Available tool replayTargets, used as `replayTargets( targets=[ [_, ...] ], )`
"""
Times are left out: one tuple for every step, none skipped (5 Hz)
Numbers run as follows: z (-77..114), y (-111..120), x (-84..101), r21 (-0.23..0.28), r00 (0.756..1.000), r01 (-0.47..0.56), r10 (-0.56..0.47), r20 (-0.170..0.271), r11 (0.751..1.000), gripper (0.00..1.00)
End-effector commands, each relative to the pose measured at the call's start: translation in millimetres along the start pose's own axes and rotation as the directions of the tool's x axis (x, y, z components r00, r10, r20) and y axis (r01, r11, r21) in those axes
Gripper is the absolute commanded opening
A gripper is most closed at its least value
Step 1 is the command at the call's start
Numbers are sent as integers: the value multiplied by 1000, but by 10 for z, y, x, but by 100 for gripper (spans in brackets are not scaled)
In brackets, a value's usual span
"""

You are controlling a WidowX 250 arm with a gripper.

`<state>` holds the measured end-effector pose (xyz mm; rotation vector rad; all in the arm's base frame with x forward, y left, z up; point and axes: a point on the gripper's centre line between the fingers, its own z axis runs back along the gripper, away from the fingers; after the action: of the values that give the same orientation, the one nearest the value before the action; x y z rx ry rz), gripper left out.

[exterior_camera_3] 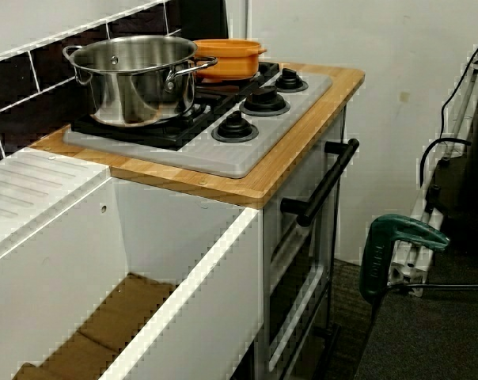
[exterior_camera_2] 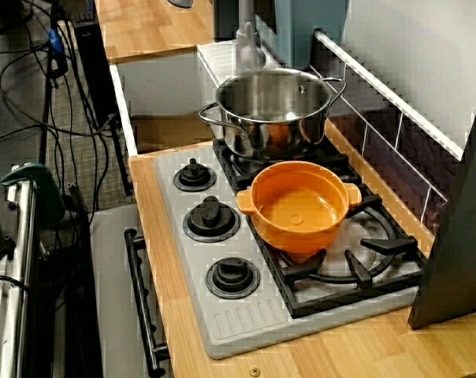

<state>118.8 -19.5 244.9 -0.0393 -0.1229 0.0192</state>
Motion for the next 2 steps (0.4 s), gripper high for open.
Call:
replayTargets(
  targets=[
    [0, 0, 0, 0, 1000, 0, 0, 0, 1000, 100],
    [-46, 4, 197, 23, 1000, -11, 11, -11, 1000, 100]
  ],
)
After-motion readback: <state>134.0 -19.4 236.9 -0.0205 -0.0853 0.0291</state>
